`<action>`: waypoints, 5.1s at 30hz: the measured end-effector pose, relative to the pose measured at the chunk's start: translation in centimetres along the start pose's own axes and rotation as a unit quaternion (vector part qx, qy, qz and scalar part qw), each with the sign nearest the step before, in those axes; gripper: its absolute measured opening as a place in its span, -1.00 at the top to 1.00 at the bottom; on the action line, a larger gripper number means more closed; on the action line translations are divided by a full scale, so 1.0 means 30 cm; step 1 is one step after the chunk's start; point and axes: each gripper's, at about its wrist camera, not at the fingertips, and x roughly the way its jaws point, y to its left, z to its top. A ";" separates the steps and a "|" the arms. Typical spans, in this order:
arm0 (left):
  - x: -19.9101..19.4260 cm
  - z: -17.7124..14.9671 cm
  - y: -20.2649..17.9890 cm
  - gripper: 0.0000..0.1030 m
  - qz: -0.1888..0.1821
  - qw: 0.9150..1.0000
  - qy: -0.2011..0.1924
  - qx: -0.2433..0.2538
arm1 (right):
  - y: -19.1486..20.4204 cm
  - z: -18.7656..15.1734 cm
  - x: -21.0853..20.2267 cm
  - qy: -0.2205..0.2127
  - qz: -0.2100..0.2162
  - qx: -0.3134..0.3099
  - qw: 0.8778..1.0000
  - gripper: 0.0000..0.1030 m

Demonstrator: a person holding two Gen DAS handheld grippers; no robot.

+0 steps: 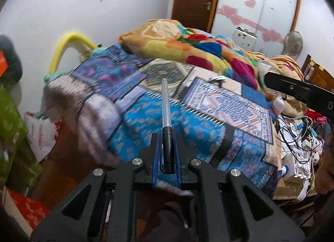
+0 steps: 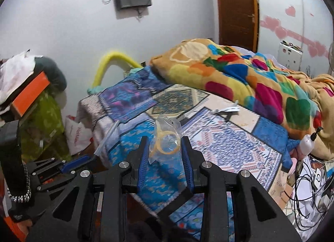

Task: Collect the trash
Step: 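Carry the plastic bag and pen down over the white bucket, then open both tools to drop the bag and pen into the bucket, then move both open tools back up to the bed, then grasp the black Sharpie marker with the right tool while the left tool grasps the white tube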

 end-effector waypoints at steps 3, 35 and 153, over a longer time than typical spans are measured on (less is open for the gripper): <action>-0.027 -0.051 0.072 0.75 0.013 1.000 0.007 -0.013 | 0.074 -0.022 0.012 0.009 0.010 -0.015 1.000 0.46; 0.153 -0.575 0.822 0.75 0.063 0.962 0.162 -0.211 | 0.781 -0.365 0.639 0.266 0.134 -0.130 0.946 0.46; 1.028 0.516 -0.493 -0.01 -0.074 0.986 0.115 0.098 | -0.772 -0.002 0.640 0.126 -0.038 0.082 0.988 0.75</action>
